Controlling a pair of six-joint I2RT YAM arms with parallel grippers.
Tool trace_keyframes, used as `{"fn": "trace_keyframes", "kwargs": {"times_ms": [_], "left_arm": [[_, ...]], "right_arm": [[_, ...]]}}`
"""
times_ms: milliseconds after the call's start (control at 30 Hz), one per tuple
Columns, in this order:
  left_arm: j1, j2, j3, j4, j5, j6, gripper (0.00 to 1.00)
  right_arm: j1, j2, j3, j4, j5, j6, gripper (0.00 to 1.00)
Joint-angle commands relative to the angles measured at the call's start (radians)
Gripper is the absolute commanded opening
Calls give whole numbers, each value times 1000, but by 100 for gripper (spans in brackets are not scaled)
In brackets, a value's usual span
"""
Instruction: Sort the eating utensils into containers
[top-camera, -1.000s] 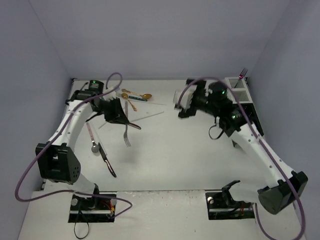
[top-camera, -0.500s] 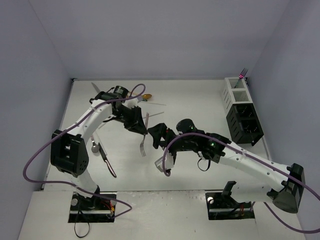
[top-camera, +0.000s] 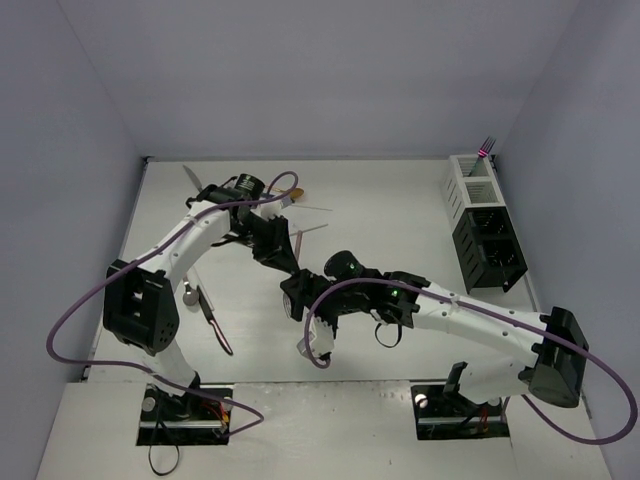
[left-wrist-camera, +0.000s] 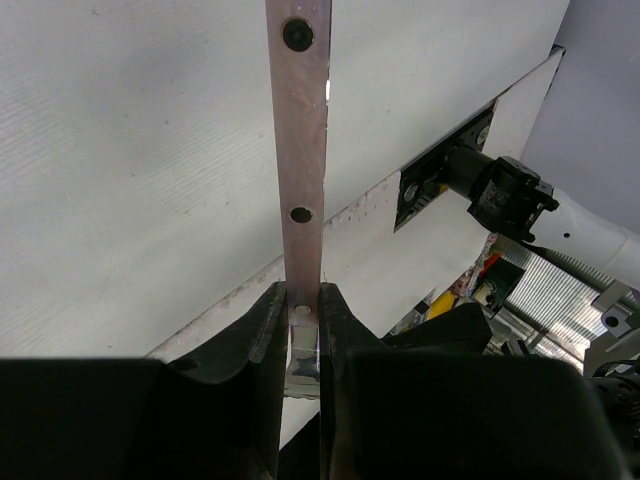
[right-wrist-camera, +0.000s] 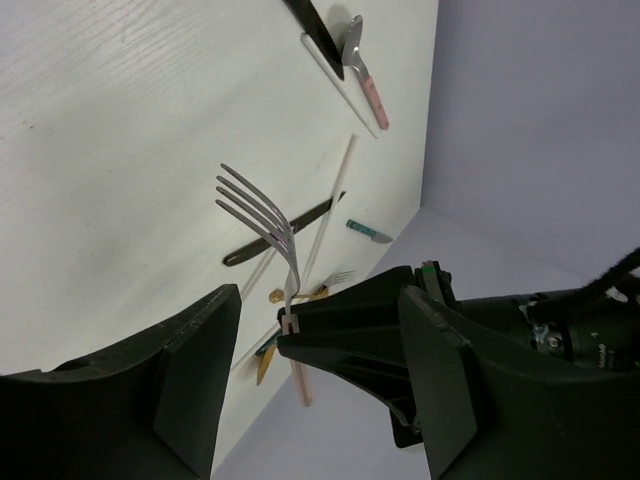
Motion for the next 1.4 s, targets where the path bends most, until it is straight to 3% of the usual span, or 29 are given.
{"fn": "trace_keyframes", "kwargs": {"times_ms": [0, 200, 367, 567, 633, 667, 700, 833, 967, 1100, 1233, 1367], "left_arm": [[-13, -47, 41, 8, -14, -18, 0], [-23, -50, 60, 8, -34, -17, 0], [-33, -61, 52, 8, -56, -16, 0], [-33, -70, 48, 8, -75, -11, 0], [-33, -71, 51, 8, -76, -7, 3], [-33, -74, 51, 8, -77, -6, 8], [-33, -77, 49, 8, -81, -4, 21], [-29, -103, 46, 8, -124, 2, 83], [-1, -122, 63, 8, -177, 17, 87], [125, -148, 118, 27, -252, 24, 87], [247, -178, 133, 113, -291, 19, 87], [331, -184, 121, 192, -231, 62, 87]], "right_arm": [[12, 46, 51, 41, 26, -14, 58], [11, 114, 91, 38, 54, 4, 51], [9, 152, 116, 40, 67, 31, 39], [12, 171, 142, 41, 84, 74, 3], [11, 169, 145, 43, 81, 85, 0], [11, 165, 145, 42, 79, 89, 0], [13, 159, 142, 41, 79, 89, 0], [27, 125, 124, 40, 91, 91, 0], [46, 76, 112, 40, 108, 123, 0], [42, 38, 161, 41, 173, 314, 0], [-53, 39, 280, 43, 191, 689, 0], [-364, 67, 446, 59, 166, 1129, 0]]}}
